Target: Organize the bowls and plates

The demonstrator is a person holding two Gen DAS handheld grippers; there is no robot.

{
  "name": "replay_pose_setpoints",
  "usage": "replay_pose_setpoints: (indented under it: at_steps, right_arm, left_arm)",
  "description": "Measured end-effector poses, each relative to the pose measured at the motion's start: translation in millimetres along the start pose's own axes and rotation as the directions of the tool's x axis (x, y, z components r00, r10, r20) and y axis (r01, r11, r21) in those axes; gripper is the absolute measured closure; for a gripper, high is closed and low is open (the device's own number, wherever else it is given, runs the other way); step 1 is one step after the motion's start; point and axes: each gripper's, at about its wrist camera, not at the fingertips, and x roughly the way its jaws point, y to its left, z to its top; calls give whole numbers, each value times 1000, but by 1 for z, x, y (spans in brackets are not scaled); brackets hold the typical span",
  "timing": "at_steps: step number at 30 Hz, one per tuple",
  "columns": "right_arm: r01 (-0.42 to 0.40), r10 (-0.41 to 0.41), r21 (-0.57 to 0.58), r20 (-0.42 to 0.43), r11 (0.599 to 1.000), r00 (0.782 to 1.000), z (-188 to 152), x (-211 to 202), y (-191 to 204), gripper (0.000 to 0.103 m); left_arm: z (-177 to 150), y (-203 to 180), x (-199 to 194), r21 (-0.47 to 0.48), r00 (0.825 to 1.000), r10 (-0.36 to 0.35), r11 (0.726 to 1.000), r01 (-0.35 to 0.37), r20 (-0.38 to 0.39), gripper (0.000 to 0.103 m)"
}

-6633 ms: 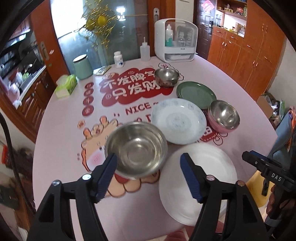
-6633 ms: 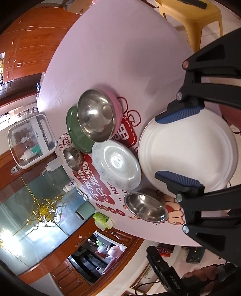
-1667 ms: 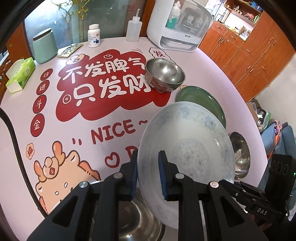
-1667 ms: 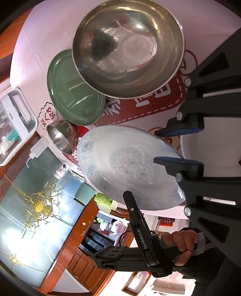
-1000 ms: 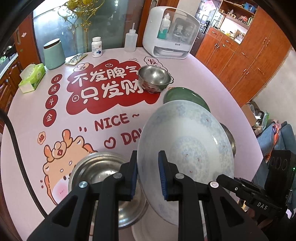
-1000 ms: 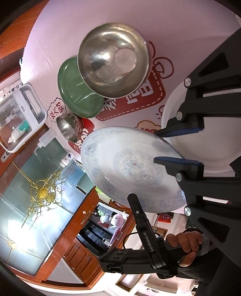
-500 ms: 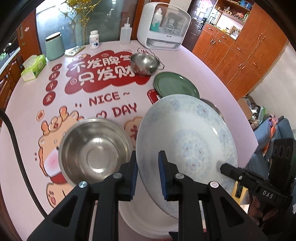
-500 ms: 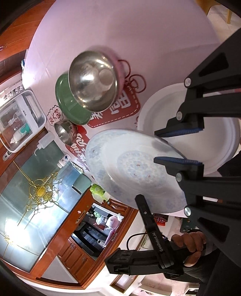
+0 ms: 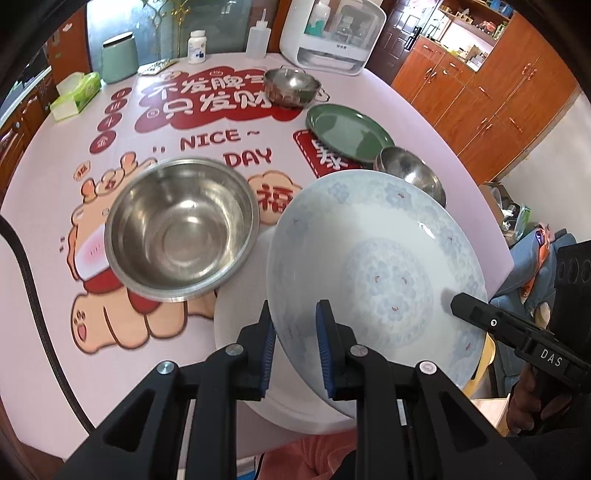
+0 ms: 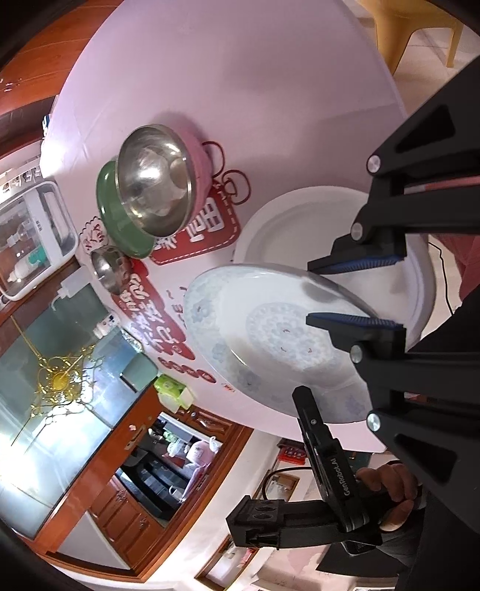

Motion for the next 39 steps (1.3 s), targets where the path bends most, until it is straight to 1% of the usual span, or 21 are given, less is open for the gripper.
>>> replay_pose_setpoints:
  at_steps: [8, 16, 26, 33, 37, 39]
  right_arm:
    - [40, -40, -6, -63, 999, 997, -12, 11, -10, 82]
    - [55, -54, 0, -146, 999, 988, -19, 31, -22, 82]
    - [57, -59, -16, -225, 998, 973, -17, 51, -27, 82]
    - [69, -78, -43, -254, 997, 964, -13, 62, -24, 82]
    - [107, -123, -71, -276, 992, 953, -14, 67, -20, 82]
    - [114, -128, -67, -280, 991, 951, -14, 68, -21, 82]
  left_arm:
    - [-20, -1, 21, -22, 998, 10, 1000, -12, -65, 85]
    - [-27, 3, 40, -57, 992, 29, 998, -36, -121, 85]
    - [-30, 11, 58, -101, 985, 55, 992, -73, -163, 85]
    - [-30, 17, 67, -141, 983, 58, 986, -83, -172, 85]
    - [-32, 20, 75, -163, 979, 52, 983, -85, -196, 85]
    - [-33, 19, 78, -162, 978, 56, 983, -90, -202, 85]
